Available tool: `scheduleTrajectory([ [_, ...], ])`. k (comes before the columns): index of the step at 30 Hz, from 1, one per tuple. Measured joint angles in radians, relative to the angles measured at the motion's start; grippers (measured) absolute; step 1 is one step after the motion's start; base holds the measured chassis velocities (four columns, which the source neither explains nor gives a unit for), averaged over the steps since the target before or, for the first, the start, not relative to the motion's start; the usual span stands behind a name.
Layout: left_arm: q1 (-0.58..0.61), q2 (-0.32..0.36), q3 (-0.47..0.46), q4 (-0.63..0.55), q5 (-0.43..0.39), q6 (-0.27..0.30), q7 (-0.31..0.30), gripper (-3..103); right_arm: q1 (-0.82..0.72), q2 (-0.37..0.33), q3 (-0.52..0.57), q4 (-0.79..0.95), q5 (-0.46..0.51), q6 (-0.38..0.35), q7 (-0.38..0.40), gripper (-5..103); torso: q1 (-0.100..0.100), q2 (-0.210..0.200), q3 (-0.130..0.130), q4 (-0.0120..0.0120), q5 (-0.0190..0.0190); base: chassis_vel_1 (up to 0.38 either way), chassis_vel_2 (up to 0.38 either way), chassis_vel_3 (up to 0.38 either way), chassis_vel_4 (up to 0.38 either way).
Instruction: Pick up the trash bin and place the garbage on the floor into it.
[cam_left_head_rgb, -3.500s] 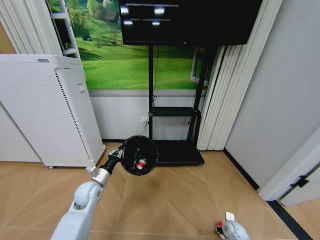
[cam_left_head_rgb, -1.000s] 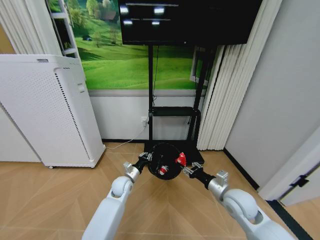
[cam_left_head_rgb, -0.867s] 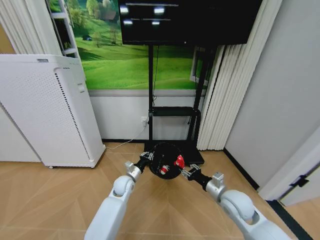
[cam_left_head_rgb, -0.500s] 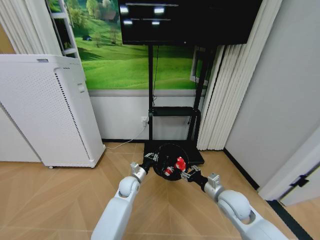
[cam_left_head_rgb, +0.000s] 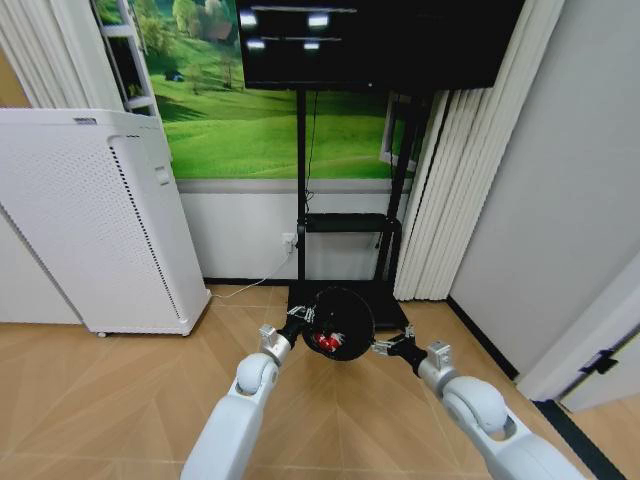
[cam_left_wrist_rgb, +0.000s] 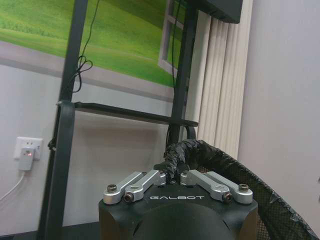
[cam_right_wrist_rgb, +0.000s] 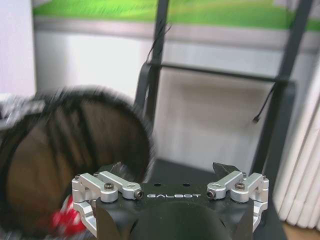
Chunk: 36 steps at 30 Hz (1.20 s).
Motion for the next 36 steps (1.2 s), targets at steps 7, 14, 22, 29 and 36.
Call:
scheduleTrajectory([
  [7, 0.032, 0.019, -0.045, -0.027, -0.007, -0.003, -0.028, 7, 0.044, 0.032, 0.032, 0.014, 0.128, 0.001, 0.180, 100, 0.000, 0.000, 0.000, -0.0001, -0.0002, 0.000, 0.000, 0.000, 0.000],
  [14, 0.083, 0.046, -0.096, -0.095, -0.021, 0.003, -0.068, 7, 0.106, 0.077, 0.041, -0.077, 0.167, 0.008, 0.278, 100, 0.000, 0.000, 0.000, 0.0002, -0.0001, 0.000, 0.000, 0.000, 0.000],
  [22, 0.178, 0.071, -0.163, -0.230, -0.033, 0.013, -0.105, 7, 0.143, 0.164, 0.049, -0.207, 0.098, 0.038, 0.342, 100, 0.000, 0.000, 0.000, -0.0001, 0.0000, 0.000, 0.000, 0.000, 0.000],
  [29, 0.277, 0.059, -0.219, -0.319, -0.028, 0.015, -0.103, 7, 0.135, 0.192, 0.057, -0.217, 0.065, 0.018, 0.335, 100, 0.000, 0.000, 0.000, -0.0001, 0.0000, 0.000, 0.000, 0.000, 0.000],
  [36, 0.346, 0.042, -0.265, -0.351, -0.017, 0.007, -0.077, 7, 0.109, 0.200, 0.057, -0.174, 0.056, -0.010, 0.345, 100, 0.000, 0.000, 0.000, 0.0001, 0.0000, 0.000, 0.000, 0.000, 0.000],
])
